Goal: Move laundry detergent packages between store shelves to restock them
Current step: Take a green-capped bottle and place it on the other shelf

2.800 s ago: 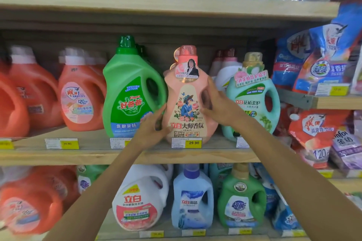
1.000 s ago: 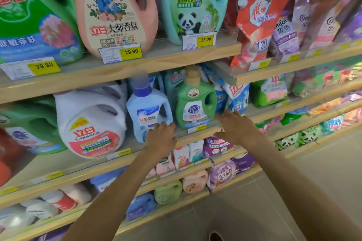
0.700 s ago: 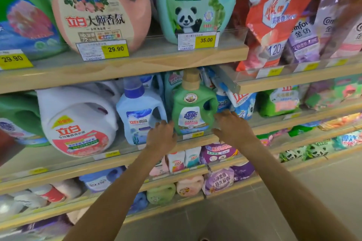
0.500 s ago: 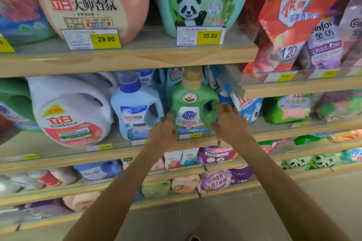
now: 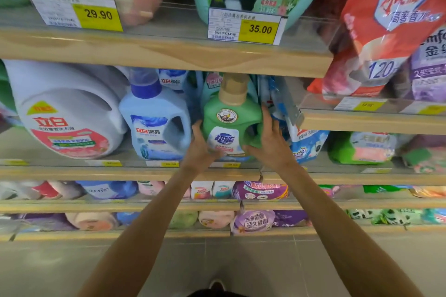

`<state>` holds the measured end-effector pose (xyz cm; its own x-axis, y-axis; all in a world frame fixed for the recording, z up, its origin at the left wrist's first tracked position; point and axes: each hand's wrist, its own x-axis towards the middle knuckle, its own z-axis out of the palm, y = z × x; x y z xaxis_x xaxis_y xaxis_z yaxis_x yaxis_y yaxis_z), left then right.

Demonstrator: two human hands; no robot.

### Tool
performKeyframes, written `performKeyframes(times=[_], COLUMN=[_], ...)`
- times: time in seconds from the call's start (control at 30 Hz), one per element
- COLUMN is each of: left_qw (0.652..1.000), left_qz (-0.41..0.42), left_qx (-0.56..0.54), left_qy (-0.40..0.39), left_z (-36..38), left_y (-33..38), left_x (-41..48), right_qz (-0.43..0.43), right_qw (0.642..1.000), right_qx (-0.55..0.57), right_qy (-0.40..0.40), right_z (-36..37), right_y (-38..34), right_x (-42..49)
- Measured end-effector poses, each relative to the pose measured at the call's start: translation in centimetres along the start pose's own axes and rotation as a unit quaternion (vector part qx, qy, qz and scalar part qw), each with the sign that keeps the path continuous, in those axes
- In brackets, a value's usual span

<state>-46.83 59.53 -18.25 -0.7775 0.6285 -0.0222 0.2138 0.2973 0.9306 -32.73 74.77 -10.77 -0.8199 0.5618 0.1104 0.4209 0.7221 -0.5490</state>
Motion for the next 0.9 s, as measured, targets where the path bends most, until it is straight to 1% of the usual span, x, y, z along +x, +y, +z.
performKeyframes(times=[0.13, 0.23, 0.37, 0.63, 0.8, 0.9], left_qw=[0.998, 0.996, 0.997, 0.996, 0.994, 0.994], left_qz=[0.021, 0.03, 0.03, 0.03, 0.026, 0.027], left_qx=[0.053, 0.082, 0.075, 0.085, 0.108, 0.101], left_qy=[-0.015, -0.01, 0.001, 0.006, 0.016, 0.03], left_z=[-0.7, -0.7, -0.5, -0.6, -0.9, -1.0], left_y=[-0.6, -0.6, -0.2, 0.1, -0.1, -0.1], left_x=[0.0, 0.0, 0.4, 0.4, -0.2, -1.2], right_qz=[-0.004, -0.01, -0.017, -0.056, -0.078, -0.086], right_qw=[0.997, 0.995, 0.993, 0.992, 0.991, 0.992], right_qx=[0.073, 0.101, 0.117, 0.11, 0.097, 0.075], right_qy=[0.004, 0.009, 0.007, 0.012, 0.044, 0.061], right_z=[0.5, 0.7, 1.0, 1.1, 1.4, 1.6], right_y=[1.0, 1.2, 1.9, 2.7, 3.0, 2.7], right_x=[1.0, 1.5, 2.0, 2.5, 1.2, 0.3])
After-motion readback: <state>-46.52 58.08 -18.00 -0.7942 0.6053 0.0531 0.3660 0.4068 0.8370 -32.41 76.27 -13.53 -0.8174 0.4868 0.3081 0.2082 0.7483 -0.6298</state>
